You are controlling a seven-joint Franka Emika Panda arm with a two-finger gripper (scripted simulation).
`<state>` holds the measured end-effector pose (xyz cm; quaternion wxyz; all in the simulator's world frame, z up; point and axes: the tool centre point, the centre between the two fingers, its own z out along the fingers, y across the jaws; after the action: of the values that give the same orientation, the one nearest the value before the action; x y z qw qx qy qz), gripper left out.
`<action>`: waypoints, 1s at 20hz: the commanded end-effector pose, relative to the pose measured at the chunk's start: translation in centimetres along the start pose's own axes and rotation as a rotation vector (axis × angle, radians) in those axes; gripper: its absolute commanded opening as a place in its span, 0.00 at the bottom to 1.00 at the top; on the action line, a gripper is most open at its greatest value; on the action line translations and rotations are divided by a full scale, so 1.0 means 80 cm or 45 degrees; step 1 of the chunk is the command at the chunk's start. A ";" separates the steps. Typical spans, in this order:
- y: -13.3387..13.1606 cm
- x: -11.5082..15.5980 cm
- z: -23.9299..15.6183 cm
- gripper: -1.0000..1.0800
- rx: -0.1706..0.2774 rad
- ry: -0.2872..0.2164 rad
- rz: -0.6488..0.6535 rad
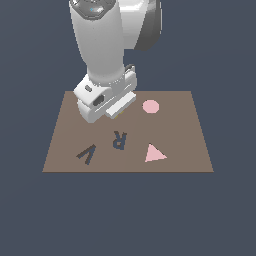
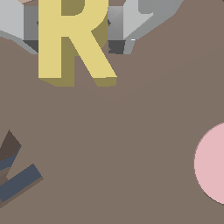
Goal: Insert a designated object into the corresponding slot on a board.
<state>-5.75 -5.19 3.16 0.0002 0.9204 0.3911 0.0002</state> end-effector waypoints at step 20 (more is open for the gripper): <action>0.064 0.017 -0.005 0.00 -0.002 0.001 -1.048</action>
<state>-1.54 -7.69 3.51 0.0008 0.7099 0.7043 0.0005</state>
